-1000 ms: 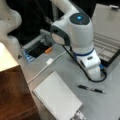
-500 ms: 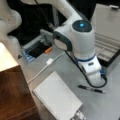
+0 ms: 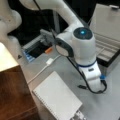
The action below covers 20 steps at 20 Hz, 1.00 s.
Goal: Turn on the lamps. Open the box. Pick up the pen. Put it in the box.
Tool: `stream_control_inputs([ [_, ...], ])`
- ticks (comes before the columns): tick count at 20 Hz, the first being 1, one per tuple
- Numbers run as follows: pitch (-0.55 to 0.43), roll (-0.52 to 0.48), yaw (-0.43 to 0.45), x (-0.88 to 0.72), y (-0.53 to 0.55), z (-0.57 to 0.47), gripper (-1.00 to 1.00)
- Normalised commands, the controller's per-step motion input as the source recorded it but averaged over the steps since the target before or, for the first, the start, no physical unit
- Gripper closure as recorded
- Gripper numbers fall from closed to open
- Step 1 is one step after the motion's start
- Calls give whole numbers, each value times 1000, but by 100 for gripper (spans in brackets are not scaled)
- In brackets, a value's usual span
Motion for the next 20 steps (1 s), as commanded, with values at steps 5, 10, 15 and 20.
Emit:
stream_control_inputs([
  [5,40,-52,-48,169,-19,-55,-100],
  [10,38,-72,-30,179,3,-58,-100],
  [15,34,-55,-31,173,71,-34,-100],
  [20,18,-50,-45,179,111,-19,-100],
])
